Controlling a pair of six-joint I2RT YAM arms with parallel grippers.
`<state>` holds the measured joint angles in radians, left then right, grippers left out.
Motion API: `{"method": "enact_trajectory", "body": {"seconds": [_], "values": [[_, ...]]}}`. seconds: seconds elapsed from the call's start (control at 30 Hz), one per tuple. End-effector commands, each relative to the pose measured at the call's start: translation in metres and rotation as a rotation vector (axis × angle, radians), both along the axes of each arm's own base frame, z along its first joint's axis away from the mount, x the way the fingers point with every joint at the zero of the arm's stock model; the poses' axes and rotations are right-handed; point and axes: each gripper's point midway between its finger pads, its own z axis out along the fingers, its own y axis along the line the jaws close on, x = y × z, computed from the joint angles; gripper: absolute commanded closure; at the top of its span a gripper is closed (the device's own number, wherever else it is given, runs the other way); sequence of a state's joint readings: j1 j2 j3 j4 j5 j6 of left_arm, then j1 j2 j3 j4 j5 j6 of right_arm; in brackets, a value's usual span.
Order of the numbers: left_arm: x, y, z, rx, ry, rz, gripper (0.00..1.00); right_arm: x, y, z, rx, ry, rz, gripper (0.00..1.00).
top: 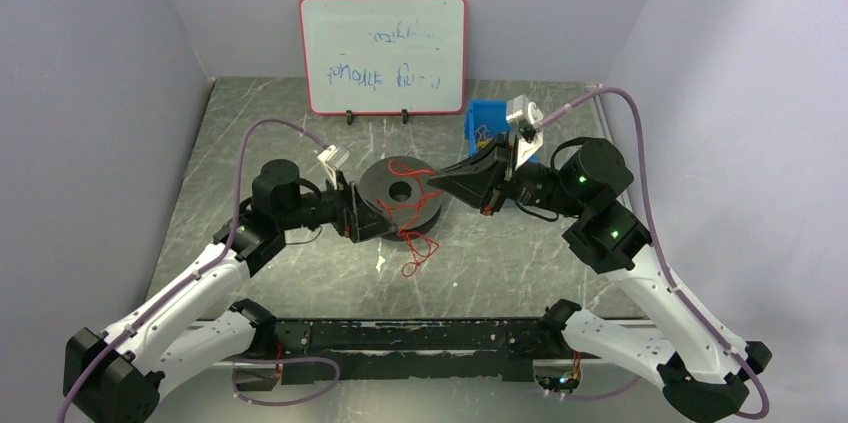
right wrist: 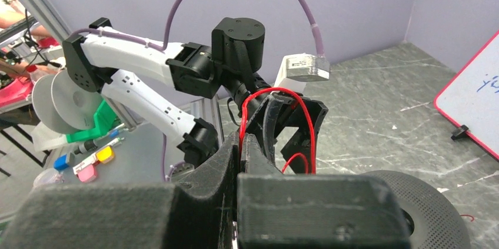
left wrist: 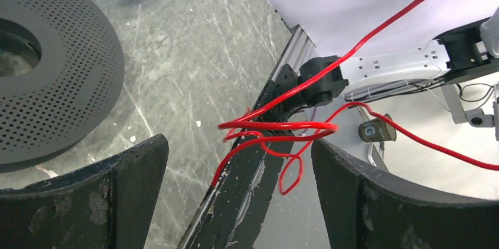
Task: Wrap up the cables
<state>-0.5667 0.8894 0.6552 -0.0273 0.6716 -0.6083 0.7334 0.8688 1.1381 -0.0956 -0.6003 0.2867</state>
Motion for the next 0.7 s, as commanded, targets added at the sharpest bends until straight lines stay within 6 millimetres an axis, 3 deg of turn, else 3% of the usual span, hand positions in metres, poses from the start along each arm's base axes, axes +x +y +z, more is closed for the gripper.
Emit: {"method": "enact_trajectory", "body": {"seconds": [0.0, 0.67], "values": [[-0.011, -0.004, 0.017, -0.06, -0.035, -0.062, 0.06, -0.004, -0.006, 0.01, 0.021, -0.033, -0.014, 1.0], [-0.039, -0.011, 0.027, -0.193, -0.019, -0.226, 0.11, -0.012, -0.008, 0.011, 0.06, -0.029, 0.013, 1.0]]}}
